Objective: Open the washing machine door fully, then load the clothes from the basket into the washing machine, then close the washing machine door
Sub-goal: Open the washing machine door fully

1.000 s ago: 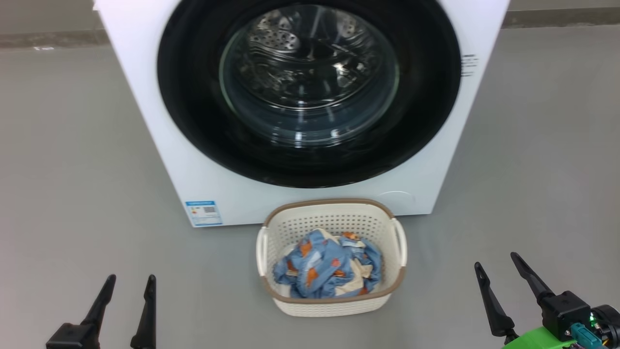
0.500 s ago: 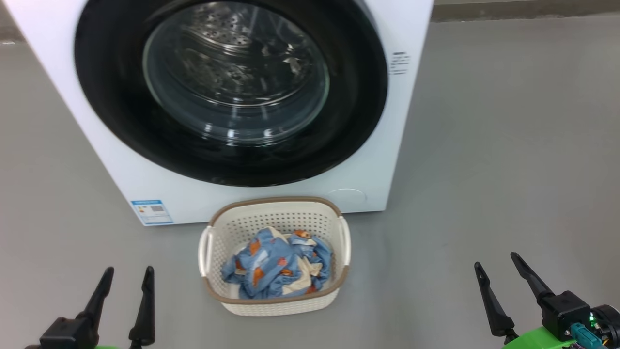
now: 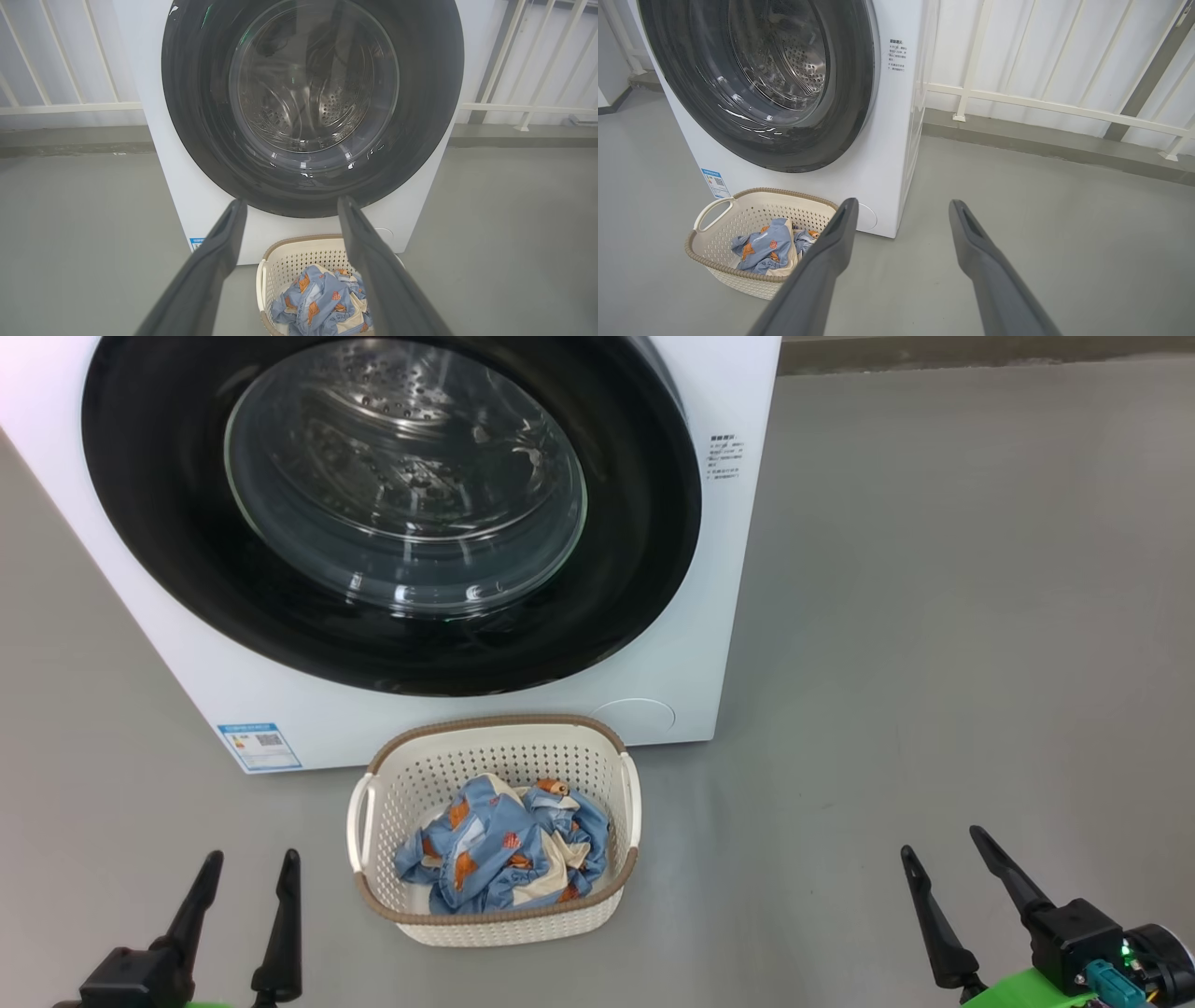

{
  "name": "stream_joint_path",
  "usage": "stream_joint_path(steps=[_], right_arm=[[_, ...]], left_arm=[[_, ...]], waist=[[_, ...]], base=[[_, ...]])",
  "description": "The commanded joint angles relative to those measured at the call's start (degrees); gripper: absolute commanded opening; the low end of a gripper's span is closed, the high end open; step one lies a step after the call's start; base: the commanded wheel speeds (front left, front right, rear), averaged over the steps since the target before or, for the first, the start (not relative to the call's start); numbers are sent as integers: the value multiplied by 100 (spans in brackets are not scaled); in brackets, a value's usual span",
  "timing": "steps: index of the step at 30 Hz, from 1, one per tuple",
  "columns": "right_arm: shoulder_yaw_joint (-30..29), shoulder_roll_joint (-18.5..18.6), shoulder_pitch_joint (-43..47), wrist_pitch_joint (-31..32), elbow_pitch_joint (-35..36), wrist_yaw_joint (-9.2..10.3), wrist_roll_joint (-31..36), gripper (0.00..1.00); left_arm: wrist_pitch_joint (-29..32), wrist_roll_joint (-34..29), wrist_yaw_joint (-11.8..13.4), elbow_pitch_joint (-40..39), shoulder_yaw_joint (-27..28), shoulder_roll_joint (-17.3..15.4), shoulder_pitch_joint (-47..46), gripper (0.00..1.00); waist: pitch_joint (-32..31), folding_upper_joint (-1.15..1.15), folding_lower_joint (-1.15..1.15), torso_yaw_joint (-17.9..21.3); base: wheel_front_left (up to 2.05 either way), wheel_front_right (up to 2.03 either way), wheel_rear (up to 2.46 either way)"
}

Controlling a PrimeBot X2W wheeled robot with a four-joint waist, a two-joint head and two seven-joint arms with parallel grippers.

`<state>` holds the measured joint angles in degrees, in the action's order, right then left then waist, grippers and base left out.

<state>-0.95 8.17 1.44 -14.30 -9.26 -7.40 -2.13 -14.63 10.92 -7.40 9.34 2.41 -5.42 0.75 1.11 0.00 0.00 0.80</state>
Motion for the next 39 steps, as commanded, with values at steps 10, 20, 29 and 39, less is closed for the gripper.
stream_joint_path(steps=[10, 20, 29, 39], right_arm=[[275, 68, -126, -70, 111, -9, -99, 100], [216, 40, -57, -70, 204, -9, -193, 0], [57, -135, -17, -70, 387, -9, -652, 0], [-385, -406, 29, -70, 403, -9, -2621, 0]], left_arm=[[-37, 57, -9, -81, 137, -112, -152, 100], [-37, 102, -9, -54, 153, -82, -70, 100], [-37, 127, -9, -79, 176, -53, -14, 100], [-37, 188, -9, -99, 123, 9, 6, 100]], waist=[[-97, 0, 0, 10], [-167, 0, 0, -12], [-121, 0, 0, 7], [-21, 0, 0, -145]], base=[[0, 0, 0], [0, 0, 0], [0, 0, 0], [0, 0, 0]])
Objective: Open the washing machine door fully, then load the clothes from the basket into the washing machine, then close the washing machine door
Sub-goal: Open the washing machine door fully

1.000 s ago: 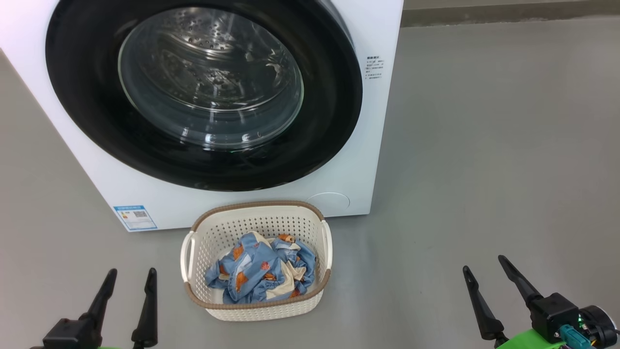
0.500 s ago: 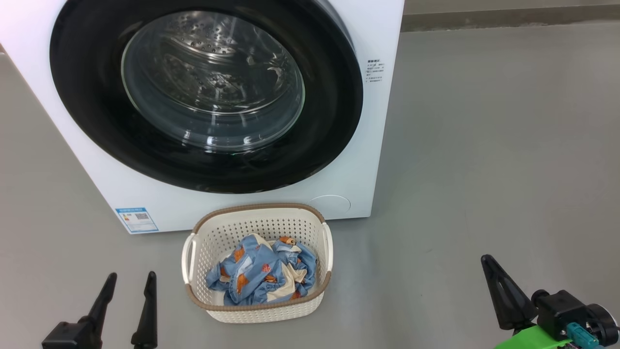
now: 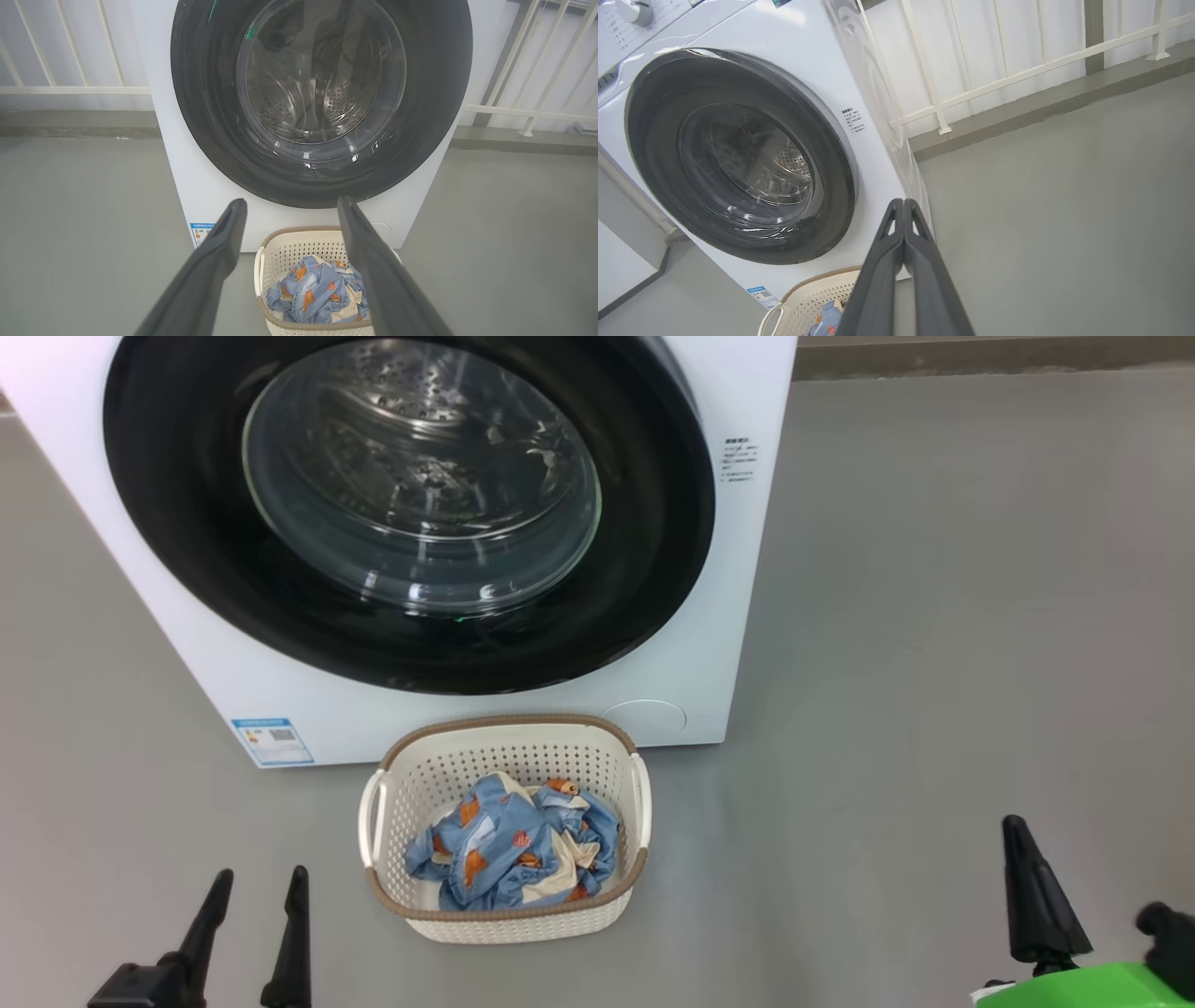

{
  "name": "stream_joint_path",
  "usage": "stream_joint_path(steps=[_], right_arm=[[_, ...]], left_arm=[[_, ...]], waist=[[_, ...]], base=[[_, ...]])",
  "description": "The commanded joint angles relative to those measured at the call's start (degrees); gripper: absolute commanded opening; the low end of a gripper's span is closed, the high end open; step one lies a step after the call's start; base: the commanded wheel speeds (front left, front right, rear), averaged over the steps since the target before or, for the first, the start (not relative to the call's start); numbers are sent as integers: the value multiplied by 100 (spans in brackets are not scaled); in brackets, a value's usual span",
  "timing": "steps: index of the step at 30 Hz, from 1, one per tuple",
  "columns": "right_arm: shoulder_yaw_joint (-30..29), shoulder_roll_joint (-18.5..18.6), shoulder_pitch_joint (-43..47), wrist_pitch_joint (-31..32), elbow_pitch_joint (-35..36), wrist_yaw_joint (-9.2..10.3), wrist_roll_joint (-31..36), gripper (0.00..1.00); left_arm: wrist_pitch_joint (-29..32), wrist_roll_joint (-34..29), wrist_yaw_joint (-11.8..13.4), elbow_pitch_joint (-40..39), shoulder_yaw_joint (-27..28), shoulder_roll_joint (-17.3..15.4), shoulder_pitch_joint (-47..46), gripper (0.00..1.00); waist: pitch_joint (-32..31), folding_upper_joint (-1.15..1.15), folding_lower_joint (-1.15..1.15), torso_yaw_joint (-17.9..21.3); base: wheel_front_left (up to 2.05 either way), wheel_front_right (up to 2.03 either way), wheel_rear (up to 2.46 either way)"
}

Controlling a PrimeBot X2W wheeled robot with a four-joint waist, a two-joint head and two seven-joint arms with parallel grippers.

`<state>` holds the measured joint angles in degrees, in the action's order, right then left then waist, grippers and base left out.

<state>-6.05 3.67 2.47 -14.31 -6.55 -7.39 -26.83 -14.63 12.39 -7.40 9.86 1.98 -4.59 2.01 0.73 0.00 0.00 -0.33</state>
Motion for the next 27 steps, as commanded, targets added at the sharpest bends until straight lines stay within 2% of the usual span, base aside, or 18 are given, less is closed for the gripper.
stream_joint_path(steps=[1, 9, 12, 21, 27], right_arm=[[111, 30, -74, -69, 109, -10, -404, 0], [-67, -33, -53, -69, -119, -10, -2906, 0], [-116, 33, -30, -69, -169, -10, -3414, 0], [-212, 574, -161, -69, -239, -10, -5337, 0], [-224, 1105, -325, 13, -380, -10, -6033, 0]], left_arm=[[-37, 43, -9, -158, 158, -70, -105, 100], [-37, 74, -9, -153, 89, -94, -74, 100], [-37, 88, -9, -166, 58, -106, -86, 100], [-37, 106, -9, -275, 1, -154, -183, 100], [-37, 118, -9, -352, -81, -245, -237, 100]], waist=[[27, 0, 0, -54], [123, 0, 0, -212], [162, 0, 0, -256], [500, 0, 0, -327], [765, 0, 0, -374]], base=[[0, 0, 0], [0, 0, 0], [0, 0, 0], [0, 0, 0], [0, 0, 0]])
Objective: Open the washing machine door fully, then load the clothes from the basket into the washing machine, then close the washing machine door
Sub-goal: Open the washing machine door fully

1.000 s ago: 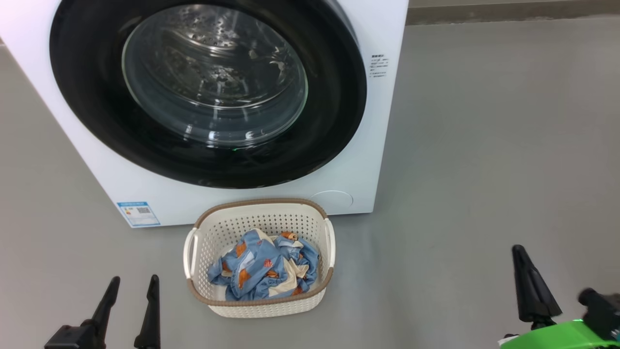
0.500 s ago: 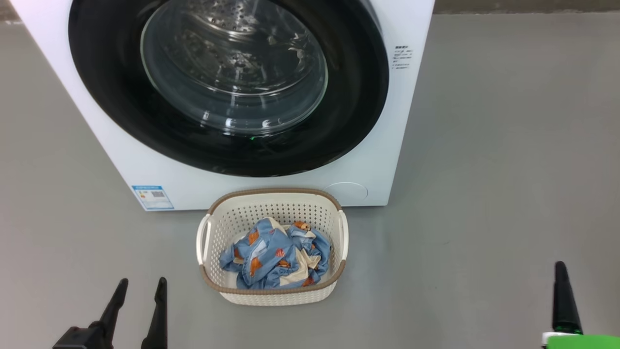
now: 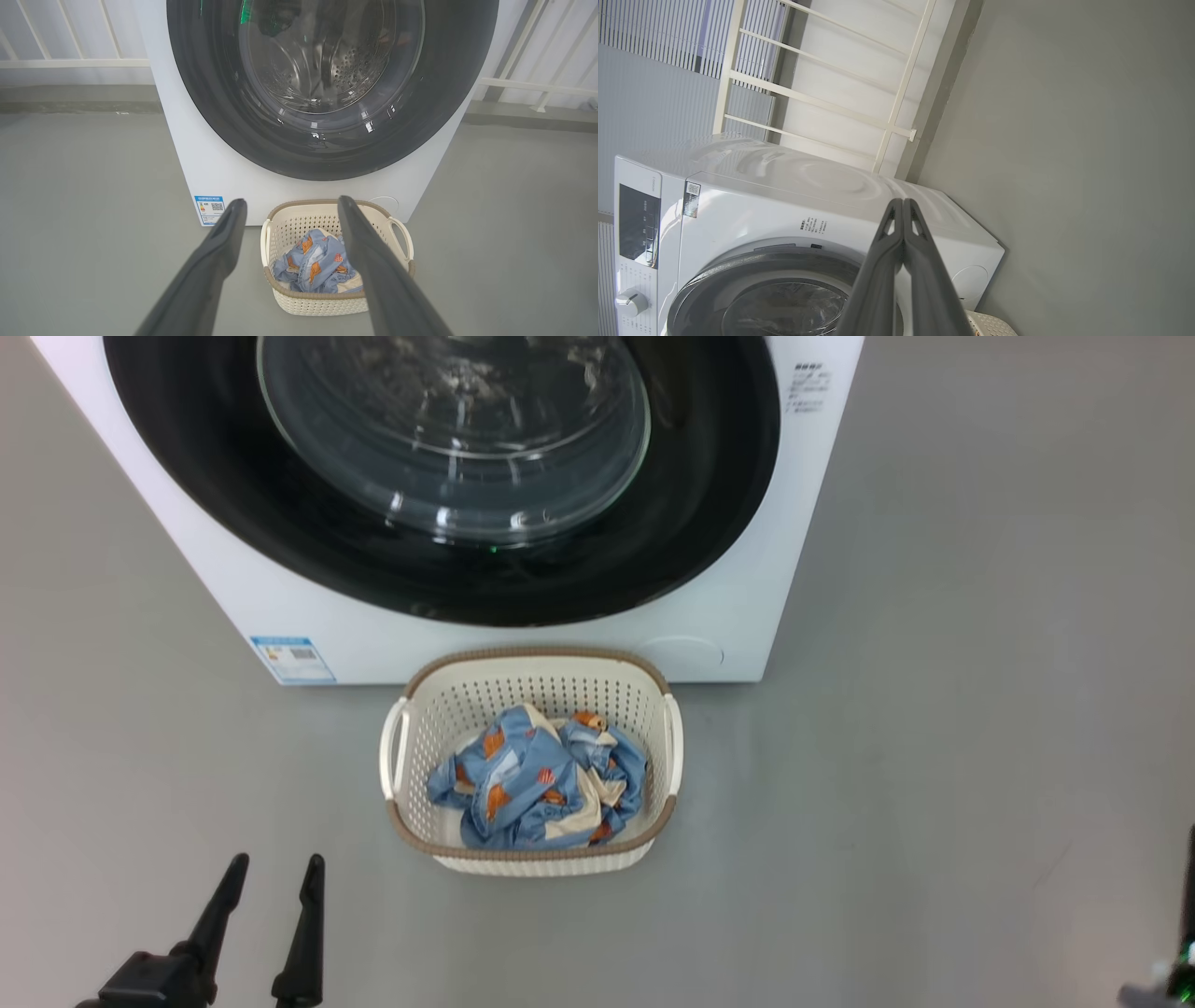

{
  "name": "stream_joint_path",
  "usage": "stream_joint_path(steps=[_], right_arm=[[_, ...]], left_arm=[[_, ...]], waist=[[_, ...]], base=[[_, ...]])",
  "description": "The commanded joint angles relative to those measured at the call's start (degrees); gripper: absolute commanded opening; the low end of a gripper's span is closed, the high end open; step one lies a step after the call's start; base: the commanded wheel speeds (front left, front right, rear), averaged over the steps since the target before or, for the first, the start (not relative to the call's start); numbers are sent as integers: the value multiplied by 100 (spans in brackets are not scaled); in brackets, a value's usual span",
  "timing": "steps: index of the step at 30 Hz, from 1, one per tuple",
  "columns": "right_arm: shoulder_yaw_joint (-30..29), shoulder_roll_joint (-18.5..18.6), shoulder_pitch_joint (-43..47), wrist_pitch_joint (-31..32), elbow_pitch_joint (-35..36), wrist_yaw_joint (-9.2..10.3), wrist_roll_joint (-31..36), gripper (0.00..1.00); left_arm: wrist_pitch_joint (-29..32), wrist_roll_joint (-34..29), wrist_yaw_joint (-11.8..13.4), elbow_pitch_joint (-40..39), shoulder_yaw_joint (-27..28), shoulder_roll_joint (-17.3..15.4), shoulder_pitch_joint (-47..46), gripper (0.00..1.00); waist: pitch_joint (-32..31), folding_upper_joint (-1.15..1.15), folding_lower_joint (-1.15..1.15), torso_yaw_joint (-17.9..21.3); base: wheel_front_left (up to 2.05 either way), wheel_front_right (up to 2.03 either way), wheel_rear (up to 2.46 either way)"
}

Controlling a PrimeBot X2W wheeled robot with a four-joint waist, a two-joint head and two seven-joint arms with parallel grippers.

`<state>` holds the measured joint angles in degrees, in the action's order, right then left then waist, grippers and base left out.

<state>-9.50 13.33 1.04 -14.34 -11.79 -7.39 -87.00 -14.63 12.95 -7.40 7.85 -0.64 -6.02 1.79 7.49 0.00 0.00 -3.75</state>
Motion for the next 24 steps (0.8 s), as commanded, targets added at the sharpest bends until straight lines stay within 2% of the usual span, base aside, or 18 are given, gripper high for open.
stream_joint_path(steps=[1, 5, 10, 16, 24], right_arm=[[78, 205, -232, 46, 151, -10, -116, 0], [-52, 419, -460, 338, 142, -10, -404, 0], [-7, 611, -833, 803, 72, -10, -494, 0], [-267, 812, -1530, 1229, 81, -10, -680, 0], [-636, 857, -2297, 1690, 367, -10, -726, 0]], left_arm=[[-37, 67, -9, -168, 171, -120, -223, 100], [-37, 68, -9, -234, 123, -196, -228, 100], [-37, 82, -9, -307, 14, -263, -158, 100], [-37, 98, -9, -455, 30, -312, -141, 100], [-37, 125, -9, -565, 178, -350, -262, 100]], waist=[[142, 0, 0, -41], [371, 0, 0, -42], [674, 0, 0, -10], [1153, 0, 0, 17], [1621, 0, 0, 22]], base=[[0, 0, 0], [0, 0, 0], [0, 0, 0], [0, 0, 0], [0, 0, 0]])
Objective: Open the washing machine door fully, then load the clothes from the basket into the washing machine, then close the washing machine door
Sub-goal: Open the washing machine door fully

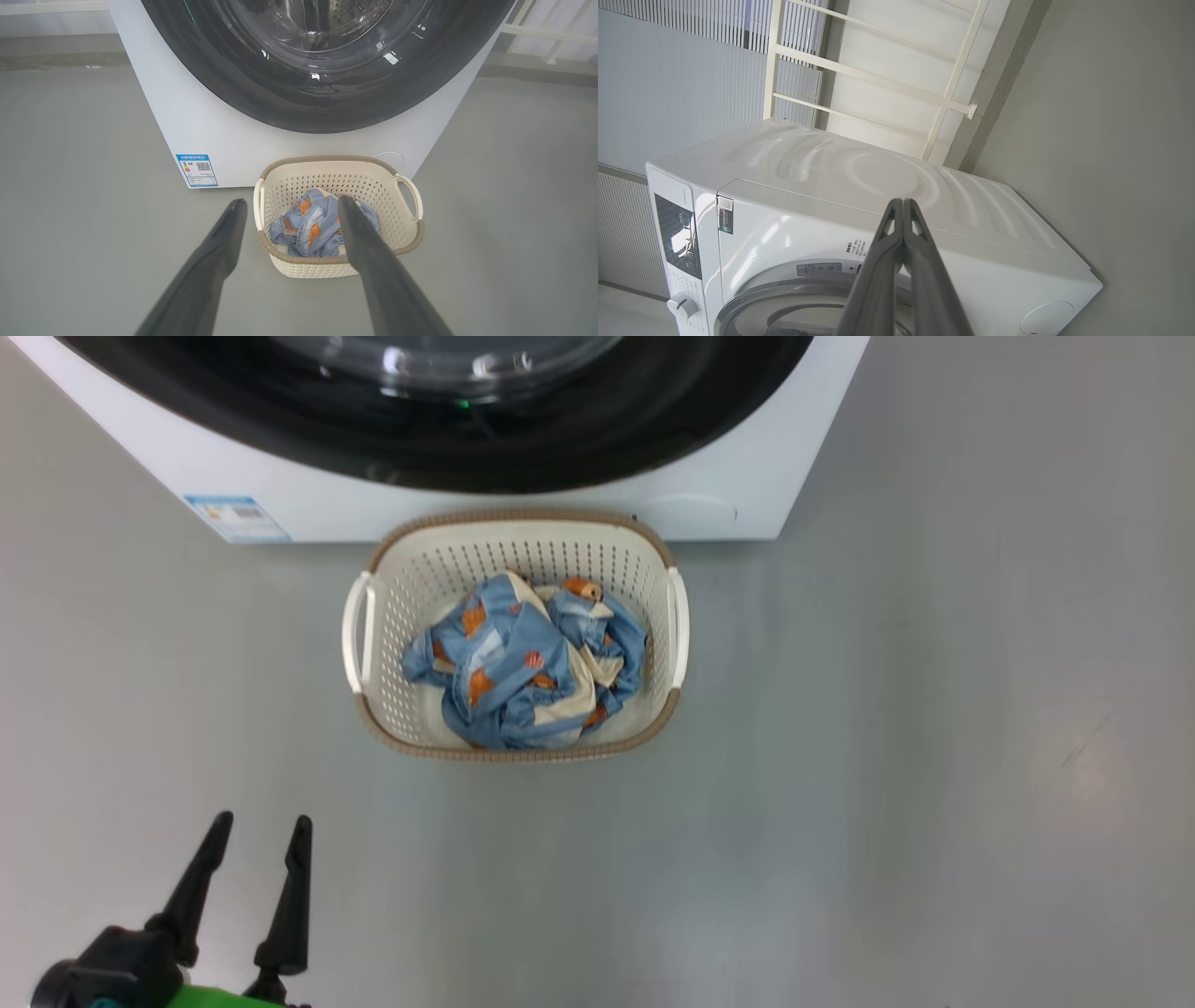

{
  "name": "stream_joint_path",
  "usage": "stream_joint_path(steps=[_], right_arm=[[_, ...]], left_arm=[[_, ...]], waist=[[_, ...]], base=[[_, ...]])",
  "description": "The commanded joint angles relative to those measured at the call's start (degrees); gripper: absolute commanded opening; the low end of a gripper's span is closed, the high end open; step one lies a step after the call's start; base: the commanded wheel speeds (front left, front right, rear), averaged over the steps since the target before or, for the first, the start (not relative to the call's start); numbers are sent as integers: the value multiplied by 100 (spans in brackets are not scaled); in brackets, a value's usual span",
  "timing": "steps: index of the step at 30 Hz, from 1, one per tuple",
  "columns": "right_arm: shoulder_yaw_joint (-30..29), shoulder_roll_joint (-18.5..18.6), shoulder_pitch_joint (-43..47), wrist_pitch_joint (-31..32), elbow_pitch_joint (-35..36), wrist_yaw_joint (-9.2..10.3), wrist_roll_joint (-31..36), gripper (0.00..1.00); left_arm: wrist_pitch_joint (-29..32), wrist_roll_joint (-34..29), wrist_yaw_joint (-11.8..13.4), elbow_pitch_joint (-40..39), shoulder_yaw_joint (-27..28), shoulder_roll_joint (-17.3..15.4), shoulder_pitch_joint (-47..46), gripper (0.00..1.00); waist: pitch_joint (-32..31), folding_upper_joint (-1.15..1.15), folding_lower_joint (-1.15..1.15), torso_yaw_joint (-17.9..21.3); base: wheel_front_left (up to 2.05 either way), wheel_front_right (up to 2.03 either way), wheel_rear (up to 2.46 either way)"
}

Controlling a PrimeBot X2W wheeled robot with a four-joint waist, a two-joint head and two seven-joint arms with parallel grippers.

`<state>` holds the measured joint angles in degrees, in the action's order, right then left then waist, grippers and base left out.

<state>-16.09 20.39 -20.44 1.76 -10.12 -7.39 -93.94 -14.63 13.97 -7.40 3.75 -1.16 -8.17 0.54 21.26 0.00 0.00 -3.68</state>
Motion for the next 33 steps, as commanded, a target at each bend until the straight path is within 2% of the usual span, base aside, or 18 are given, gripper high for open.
stream_joint_path(steps=[1, 13, 33], right_arm=[[8, 148, -249, 130, 235, -10, -9, 0], [-64, 140, -1378, 693, 258, -10, 115, 0], [604, 318, -3255, 1487, 184, -10, 432, 0]], left_arm=[[-37, 27, -9, -158, 246, -140, -151, 100], [-37, 40, -9, -226, 454, -239, -102, 100], [-37, 63, -9, -345, 656, -201, -199, 100]], waist=[[281, 0, 0, 22], [735, 0, 0, 25], [1503, 0, 0, -287]], base=[[0, 0, 0], [0, 0, 0], [0, 0, 0]])
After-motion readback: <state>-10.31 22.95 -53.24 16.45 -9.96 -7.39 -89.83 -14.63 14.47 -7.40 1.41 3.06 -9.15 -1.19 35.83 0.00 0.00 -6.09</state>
